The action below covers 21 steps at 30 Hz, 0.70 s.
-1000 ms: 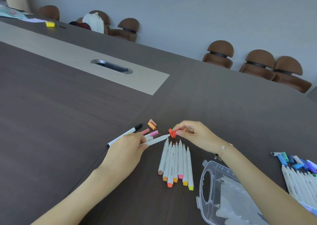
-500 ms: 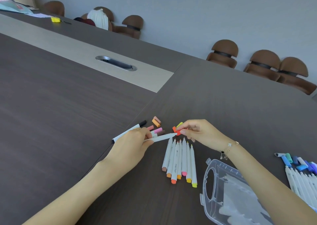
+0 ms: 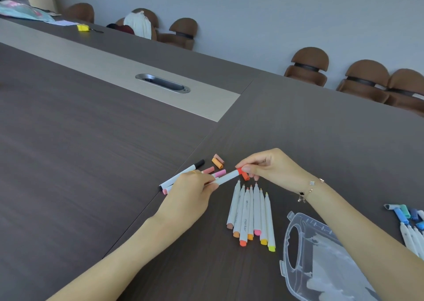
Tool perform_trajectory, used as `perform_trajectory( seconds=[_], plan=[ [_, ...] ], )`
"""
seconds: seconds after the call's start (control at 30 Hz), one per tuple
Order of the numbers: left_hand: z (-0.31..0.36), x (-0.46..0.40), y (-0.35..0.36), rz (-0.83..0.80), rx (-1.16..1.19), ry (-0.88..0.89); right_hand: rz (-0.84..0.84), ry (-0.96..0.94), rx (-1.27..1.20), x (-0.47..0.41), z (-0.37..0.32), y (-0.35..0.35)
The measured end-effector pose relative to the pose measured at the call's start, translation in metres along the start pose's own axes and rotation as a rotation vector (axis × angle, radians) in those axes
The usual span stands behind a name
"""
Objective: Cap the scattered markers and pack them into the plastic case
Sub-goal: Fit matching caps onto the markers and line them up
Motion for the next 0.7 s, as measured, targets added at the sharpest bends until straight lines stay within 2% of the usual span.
perform_trajectory(
  seconds=[0.13, 0.27, 0.33, 0.47, 0.63, 0.7],
  plan=[
    [-0.008, -0.001, 0.003, -0.042, -0.094, -0.068, -0.073, 0.05, 0.07, -0.006, 0.012, -0.004],
    [-0.013, 0.004, 0.002, -0.093, -0.282, -0.098, 0.07, 0.092, 0.247, -0.014, 0.03, -0.033],
    [-0.004, 0.008, -0.004, -0.068, -0.306, -0.08, 0.067, 0.071, 0.398, -0.022, 0.024, -0.026],
    [0.029, 0.017, 0.0, -0.036, -0.194, 0.032, -0.06, -0.045, 0.636, -0.048, -0.003, 0.013],
    [0.041, 0.028, 0.034, -0.256, -0.066, 0.154, -0.146, -0.149, 0.819, -0.065, -0.007, 0.042],
    [0.042, 0.028, 0.038, -0.277, -0.07, 0.169, -0.14, -0.18, 0.826, -0.064, -0.007, 0.041]
  ],
)
Point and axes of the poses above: each hand's wrist, its own x-axis away from the middle knuckle, its own y-axis out of the palm, z = x × y, the point moved 10 cm from there along -x, towards the middle knuckle, and after that the axes turned 5 degrees about -x, right-handed, at the moved point
